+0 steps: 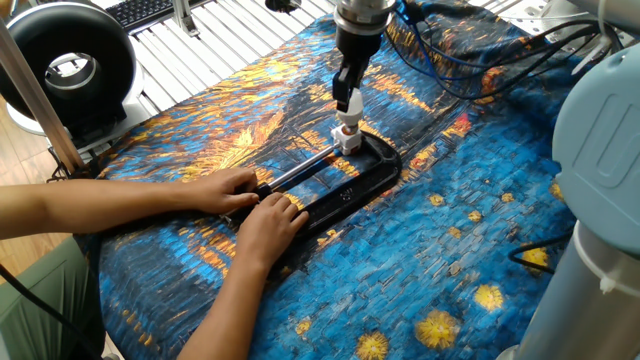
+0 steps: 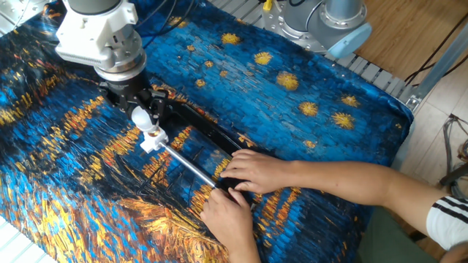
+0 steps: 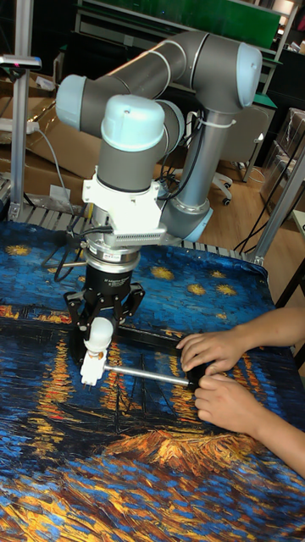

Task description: Install the light bulb by rotating it

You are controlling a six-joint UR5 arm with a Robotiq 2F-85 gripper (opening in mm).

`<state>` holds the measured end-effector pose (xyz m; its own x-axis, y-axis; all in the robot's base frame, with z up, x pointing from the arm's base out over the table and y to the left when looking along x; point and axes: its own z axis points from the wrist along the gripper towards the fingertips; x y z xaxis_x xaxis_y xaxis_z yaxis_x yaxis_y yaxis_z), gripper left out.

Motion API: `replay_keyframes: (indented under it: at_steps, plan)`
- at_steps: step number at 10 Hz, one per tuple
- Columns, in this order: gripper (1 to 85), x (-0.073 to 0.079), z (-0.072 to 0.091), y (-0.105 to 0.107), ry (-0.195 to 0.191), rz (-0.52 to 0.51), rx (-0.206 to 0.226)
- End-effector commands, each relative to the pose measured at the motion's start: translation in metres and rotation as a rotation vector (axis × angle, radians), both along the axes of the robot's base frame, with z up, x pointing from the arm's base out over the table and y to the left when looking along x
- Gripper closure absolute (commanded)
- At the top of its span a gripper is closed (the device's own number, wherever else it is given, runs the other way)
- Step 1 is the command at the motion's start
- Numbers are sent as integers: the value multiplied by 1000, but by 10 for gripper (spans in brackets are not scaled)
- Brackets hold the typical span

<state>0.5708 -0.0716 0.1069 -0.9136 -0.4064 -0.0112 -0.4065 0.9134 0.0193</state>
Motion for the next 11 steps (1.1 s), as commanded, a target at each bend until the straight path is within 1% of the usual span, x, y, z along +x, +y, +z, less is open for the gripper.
replay_keyframes:
  at_steps: [1,2,3,4,5,7,8,11]
  plan:
    - [607,4,10,12,-1,-36,4]
    - [613,11,12,18,-18,-38,11]
    - [617,15,10,23,-26,-40,25]
    - [613,18,9,25,-37,-34,35]
    - [607,22,10,24,-50,-23,29]
    - [607,28,10,27,-75,-14,50]
    - [607,29,9,27,-84,-13,58]
    - [607,24,4,16,-84,-4,50]
